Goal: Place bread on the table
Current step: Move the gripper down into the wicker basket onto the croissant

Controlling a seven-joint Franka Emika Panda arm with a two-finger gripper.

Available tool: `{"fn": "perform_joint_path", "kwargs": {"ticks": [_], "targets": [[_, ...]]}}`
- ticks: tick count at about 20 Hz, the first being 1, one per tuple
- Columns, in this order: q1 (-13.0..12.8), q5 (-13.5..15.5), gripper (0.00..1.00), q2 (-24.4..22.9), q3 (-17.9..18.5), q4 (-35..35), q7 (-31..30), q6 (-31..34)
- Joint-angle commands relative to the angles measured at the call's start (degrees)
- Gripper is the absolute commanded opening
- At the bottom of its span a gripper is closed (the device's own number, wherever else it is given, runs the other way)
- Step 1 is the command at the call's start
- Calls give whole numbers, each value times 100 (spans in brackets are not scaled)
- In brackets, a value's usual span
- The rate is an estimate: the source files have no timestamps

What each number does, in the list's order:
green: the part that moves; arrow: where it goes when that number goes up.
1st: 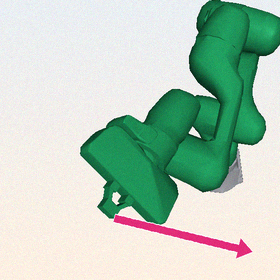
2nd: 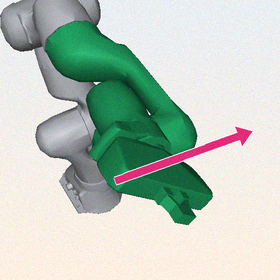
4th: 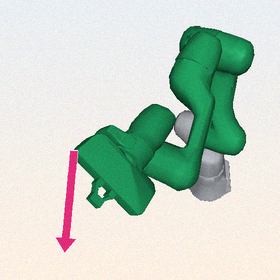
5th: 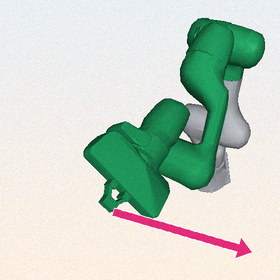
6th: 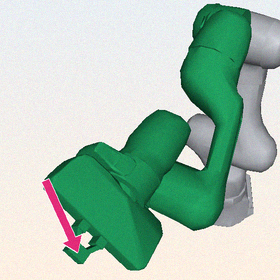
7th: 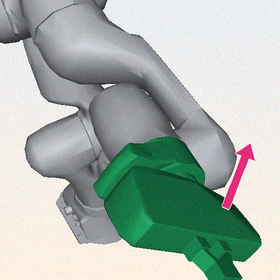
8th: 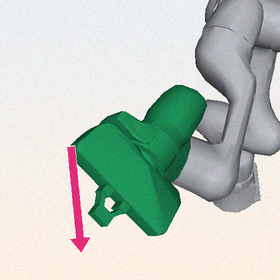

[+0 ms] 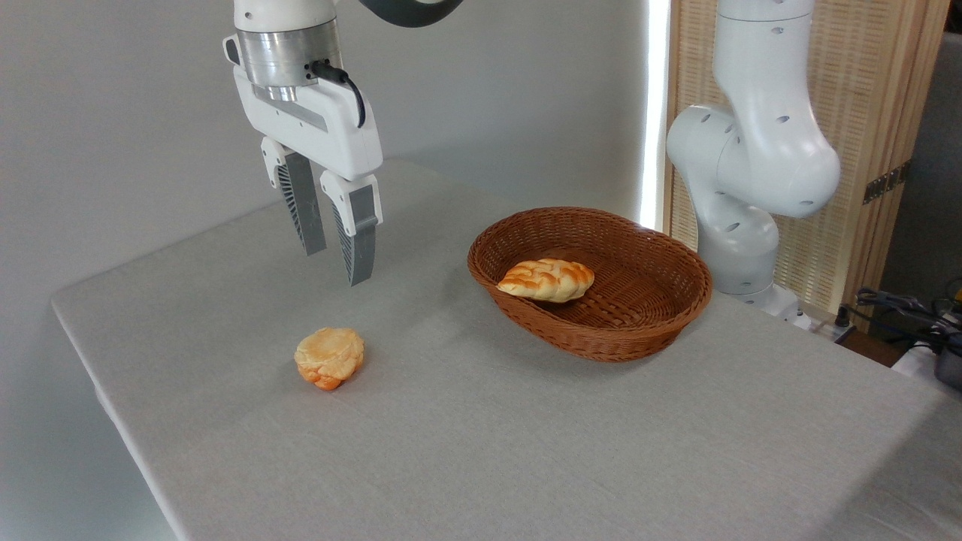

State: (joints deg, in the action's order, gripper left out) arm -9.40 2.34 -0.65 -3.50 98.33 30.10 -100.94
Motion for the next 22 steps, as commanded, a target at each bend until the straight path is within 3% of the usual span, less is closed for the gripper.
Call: {"fn": "perform_joint_path", "kwargs": {"ticks": [1,10,14,22], "targets": [[-9,-59,100,-391,-1,387,66,364],[-370,-59,100,-1982,7,2470,66,593],[-379,-59,100,-2097,16,3016,197,813],[-282,-85,100,-2124,86,3448,1190,751]]}}
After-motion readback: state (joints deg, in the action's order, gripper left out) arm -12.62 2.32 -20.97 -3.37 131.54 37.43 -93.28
